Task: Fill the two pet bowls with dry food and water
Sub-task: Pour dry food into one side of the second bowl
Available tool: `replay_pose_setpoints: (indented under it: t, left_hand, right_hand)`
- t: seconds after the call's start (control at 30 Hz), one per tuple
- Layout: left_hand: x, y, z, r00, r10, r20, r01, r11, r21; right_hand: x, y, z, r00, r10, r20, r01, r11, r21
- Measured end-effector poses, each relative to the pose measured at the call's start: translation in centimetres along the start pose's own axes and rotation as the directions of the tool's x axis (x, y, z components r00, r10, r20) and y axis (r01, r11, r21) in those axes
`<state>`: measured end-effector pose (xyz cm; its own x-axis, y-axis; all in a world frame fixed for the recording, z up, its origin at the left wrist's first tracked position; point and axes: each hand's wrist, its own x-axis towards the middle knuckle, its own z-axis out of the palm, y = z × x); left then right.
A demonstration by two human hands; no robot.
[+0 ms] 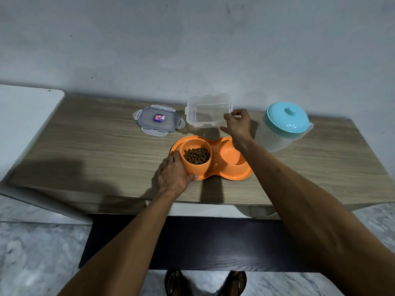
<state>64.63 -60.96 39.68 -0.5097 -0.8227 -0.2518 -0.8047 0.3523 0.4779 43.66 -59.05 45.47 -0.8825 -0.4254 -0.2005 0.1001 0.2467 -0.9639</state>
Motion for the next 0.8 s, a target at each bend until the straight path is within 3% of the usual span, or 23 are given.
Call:
replay_pose_setpoints:
  t: [0.3, 0.57, 0.67, 0.8]
  left_hand:
    - [0.8, 0.2, 0.5, 0.999, 0.024, -0.026, -0.024, 1.0, 0.012]
    - [1.4, -0.9, 0.0, 1.0, 0.012, -0.005, -0.012, 0.999, 0.031]
    - [1.5, -0.8, 0.0, 1.0, 0.008, 0.001, -0.008, 0.999, 0.036]
    - [0.6, -0.6, 0.3, 0.999, 0.034, -0.001, -0.034, 0.997, 0.064]
  right_hand:
    - [4.3, 1.5, 1.4, 0.978, 0.173, -0.12, -0.188, 0.973, -0.132]
    - [3.8, 2.2, 2.3, 0.978, 0.18, -0.108, -0.203, 0.941, -0.272]
    - [2.6, 1.3, 1.6, 0.993, 0.09, -0.071, -0.111, 0.918, -0.38]
    - [0.7, -1.3, -0.7, 0.981, -0.195, -0.009, 0.163, 0.843, -0.512]
